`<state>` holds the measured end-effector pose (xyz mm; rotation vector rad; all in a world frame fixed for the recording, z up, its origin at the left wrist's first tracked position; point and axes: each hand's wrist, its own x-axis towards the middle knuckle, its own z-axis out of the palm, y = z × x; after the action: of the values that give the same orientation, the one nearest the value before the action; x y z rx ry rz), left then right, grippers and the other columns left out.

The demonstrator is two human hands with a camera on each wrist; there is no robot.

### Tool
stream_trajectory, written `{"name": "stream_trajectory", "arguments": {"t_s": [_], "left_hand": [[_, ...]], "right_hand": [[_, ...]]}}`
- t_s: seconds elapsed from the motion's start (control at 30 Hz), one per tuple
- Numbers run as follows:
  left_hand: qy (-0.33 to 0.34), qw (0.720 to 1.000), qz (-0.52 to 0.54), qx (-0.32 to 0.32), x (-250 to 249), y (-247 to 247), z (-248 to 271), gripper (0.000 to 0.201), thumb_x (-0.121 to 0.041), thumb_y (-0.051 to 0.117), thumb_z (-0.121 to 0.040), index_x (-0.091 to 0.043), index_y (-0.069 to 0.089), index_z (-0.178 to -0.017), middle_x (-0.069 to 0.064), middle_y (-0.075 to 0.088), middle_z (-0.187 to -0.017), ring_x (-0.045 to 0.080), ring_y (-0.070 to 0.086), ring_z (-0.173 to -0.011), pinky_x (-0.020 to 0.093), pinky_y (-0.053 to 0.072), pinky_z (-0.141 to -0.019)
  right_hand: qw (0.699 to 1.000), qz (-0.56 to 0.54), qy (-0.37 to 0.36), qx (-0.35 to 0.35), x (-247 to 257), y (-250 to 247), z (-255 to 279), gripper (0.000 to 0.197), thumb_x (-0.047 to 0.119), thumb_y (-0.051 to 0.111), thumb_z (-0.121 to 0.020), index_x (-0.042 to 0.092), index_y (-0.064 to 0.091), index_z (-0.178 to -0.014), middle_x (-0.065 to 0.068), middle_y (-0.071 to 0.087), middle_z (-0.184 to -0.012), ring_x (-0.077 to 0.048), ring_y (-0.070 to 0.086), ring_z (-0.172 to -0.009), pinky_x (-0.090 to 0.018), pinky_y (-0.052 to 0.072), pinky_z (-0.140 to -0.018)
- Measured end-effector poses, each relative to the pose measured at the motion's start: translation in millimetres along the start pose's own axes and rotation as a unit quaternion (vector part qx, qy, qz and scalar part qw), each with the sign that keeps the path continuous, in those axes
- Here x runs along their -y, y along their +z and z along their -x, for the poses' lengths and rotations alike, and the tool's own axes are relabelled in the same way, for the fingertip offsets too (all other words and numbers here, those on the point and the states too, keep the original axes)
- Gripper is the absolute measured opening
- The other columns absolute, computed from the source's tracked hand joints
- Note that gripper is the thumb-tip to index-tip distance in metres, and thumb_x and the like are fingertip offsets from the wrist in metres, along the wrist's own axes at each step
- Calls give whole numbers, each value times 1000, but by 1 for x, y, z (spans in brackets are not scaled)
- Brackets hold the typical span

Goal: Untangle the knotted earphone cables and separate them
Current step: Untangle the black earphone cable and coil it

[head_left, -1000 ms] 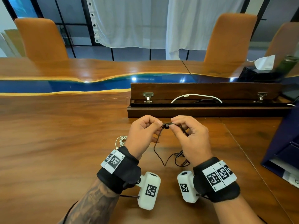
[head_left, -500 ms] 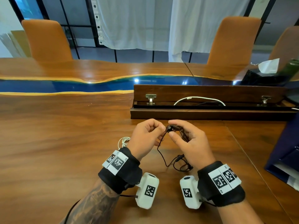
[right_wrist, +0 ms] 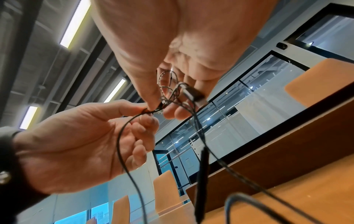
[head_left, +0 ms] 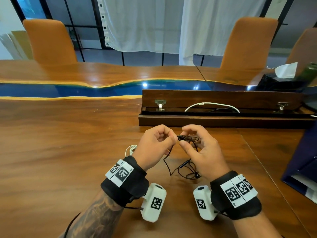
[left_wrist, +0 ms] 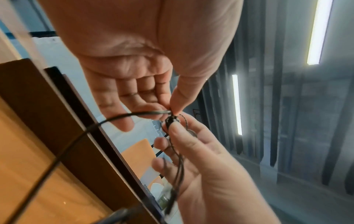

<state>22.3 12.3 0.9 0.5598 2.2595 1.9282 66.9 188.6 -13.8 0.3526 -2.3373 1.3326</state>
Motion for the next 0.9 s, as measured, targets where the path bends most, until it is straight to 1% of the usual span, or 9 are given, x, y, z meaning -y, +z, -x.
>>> {"name": "stream_trajectory", "arguments": {"t_s": [0.03, 0.1, 0.23, 0.4, 0.5, 0.63, 0.73, 0.83, 0.9], "left_hand": [[15, 1000, -11, -1, 0, -1, 0, 6, -12, 65, -95, -7, 67, -93, 6, 65, -76, 18, 61, -68, 40, 59, -66], [38, 999, -31, -1, 0, -2, 0, 5, -14, 66, -95, -10, 67, -92, 10, 66, -78, 23, 61, -69, 43, 58, -66], [54, 996, -66, 16, -2, -5, -1, 5, -15, 67, -94, -14, 68, -89, -1, 67, -77, 17, 63, -70, 41, 58, -70], [-15, 999, 6, 28, -9, -5, -1, 11, -8, 59, -96, -6, 66, -88, 4, 63, -73, 17, 60, -68, 39, 56, -68], [-58, 996, 53, 32, -11, -4, -2, 18, -4, 53, -96, -8, 64, -82, 2, 56, -66, 20, 56, -68, 38, 52, -67], [-84, 992, 93, 10, -7, -7, -3, 24, -2, 49, -97, -10, 60, -77, 8, 56, -71, 18, 54, -64, 34, 50, -62], [-68, 993, 102, -6, -3, -7, -2, 23, -4, 50, -99, -12, 61, -80, 6, 59, -73, 16, 57, -67, 33, 52, -61], [-41, 986, 155, -37, -3, -6, -2, 18, -10, 51, -101, -13, 61, -86, 5, 62, -81, 15, 62, -79, 34, 54, -67], [-36, 981, 186, -36, -3, -6, -2, 15, -12, 50, -102, -12, 59, -90, 5, 62, -85, 15, 62, -81, 35, 55, -69]], "right_hand": [[1000, 7, 6, 14, 1, 0, 0, 36, 17, 69, -93, 32, 62, -125, 16, 63, -109, -4, 62, -106, -17, 52, -86], [1000, 7, 9, 27, 3, -2, -2, 32, 16, 69, -94, 30, 66, -122, 15, 64, -110, -2, 61, -107, -15, 51, -86], [998, -43, 27, 39, 4, -5, -4, 26, 11, 75, -89, 31, 70, -105, 16, 71, -99, -5, 68, -98, -20, 55, -83], [997, -51, -47, -42, 0, 2, -3, 28, 1, 76, -87, 13, 77, -112, 4, 77, -98, -12, 75, -84, -28, 62, -77], [993, -65, -66, -71, -1, 5, -1, 24, 2, 76, -87, 11, 78, -110, 2, 78, -94, -16, 75, -77, -32, 62, -72], [987, -133, -18, -84, 3, 1, -2, 22, -2, 75, -86, 17, 78, -96, -3, 76, -84, -20, 74, -68, -35, 61, -67], [990, -134, 18, -39, 5, -3, -1, 24, -2, 72, -88, 21, 75, -95, -4, 74, -86, -20, 71, -68, -32, 60, -67], [993, -105, 51, 18, 4, -4, 0, 21, 5, 70, -92, 26, 72, -96, 0, 70, -85, -16, 66, -68, -29, 56, -65], [994, -84, 60, 26, 5, -5, -1, 19, 11, 70, -93, 29, 70, -99, 5, 68, -89, -14, 65, -76, -27, 55, -68]]}}
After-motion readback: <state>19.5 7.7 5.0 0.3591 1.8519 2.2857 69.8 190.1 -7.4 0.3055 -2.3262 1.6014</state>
